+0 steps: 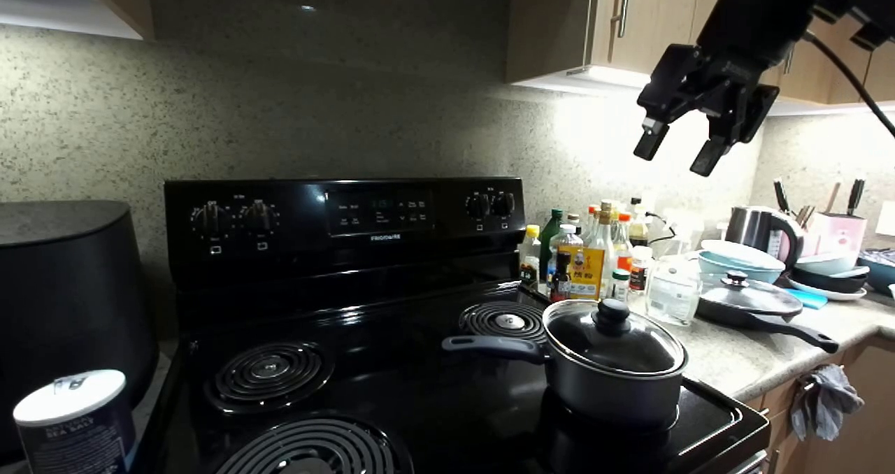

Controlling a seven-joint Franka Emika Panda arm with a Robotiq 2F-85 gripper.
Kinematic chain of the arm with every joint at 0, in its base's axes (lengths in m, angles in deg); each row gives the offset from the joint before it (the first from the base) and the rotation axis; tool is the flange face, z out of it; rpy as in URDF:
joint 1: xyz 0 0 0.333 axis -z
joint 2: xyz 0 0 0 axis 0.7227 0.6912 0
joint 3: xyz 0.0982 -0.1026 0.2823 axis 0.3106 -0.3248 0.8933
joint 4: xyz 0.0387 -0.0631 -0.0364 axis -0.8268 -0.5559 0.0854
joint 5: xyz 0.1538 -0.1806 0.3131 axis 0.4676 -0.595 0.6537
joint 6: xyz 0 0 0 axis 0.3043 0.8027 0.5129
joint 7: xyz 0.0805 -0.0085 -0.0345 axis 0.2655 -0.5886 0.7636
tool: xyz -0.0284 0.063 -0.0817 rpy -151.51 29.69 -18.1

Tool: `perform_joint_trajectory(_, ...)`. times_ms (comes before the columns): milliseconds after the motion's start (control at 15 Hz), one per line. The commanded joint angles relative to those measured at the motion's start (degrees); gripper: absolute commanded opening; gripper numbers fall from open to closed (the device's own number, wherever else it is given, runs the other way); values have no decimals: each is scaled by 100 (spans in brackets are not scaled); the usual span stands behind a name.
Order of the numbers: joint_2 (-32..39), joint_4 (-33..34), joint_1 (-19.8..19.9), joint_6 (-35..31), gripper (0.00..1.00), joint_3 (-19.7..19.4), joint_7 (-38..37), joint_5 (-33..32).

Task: Remove the lid from the pot

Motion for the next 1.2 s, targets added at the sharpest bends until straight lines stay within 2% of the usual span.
perform_joint_trajectory(0, -16, 27, -35, 10, 100, -14, -18, -24)
perform_joint_trajectory(400, 701, 90, 155, -91, 100, -26, -150, -147)
perform_joint_trajectory(800, 1408, 218, 249, 192, 100, -103, -208, -257)
perform_joint_trajectory(867, 1184, 55, 183, 31, 100, -153, -25, -179)
perform_joint_trajectory(1133, 1398, 122, 184, 47, 100, -166, -24, -177)
